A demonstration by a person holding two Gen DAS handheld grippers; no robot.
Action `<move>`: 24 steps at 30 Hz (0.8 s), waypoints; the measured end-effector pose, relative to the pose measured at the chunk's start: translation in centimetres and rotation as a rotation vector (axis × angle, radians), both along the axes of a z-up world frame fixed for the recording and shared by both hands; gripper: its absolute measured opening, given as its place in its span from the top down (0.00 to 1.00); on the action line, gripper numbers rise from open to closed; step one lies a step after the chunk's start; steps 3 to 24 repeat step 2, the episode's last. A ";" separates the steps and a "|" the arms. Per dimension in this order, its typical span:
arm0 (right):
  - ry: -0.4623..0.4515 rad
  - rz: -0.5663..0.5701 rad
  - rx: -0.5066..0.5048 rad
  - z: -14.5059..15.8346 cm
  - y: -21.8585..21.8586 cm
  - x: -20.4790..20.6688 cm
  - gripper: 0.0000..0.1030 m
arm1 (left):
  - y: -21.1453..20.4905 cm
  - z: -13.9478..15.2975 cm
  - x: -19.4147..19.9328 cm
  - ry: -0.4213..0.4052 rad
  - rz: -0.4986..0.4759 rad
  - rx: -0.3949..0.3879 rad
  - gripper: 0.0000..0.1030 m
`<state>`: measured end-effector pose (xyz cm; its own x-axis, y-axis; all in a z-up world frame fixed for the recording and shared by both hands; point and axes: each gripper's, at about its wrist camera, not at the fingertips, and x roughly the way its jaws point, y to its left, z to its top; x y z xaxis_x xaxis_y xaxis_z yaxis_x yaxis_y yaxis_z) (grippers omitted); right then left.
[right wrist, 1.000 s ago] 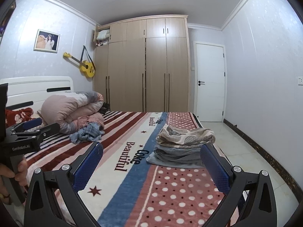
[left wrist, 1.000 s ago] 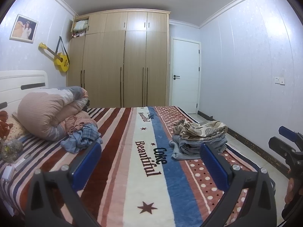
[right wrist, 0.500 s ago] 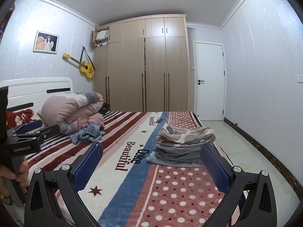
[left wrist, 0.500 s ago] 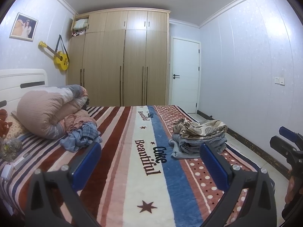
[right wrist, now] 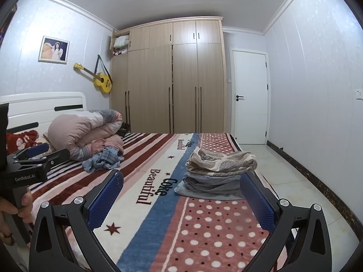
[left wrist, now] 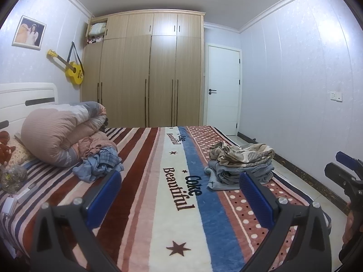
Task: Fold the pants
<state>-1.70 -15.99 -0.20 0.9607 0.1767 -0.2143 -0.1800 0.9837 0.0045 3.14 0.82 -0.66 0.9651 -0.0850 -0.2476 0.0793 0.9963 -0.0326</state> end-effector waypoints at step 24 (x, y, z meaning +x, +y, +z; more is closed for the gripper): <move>0.001 -0.001 0.000 0.0 0.0 0.0 0.01 | 0.0 -0.1 0.0 0.003 -0.008 0.001 0.01</move>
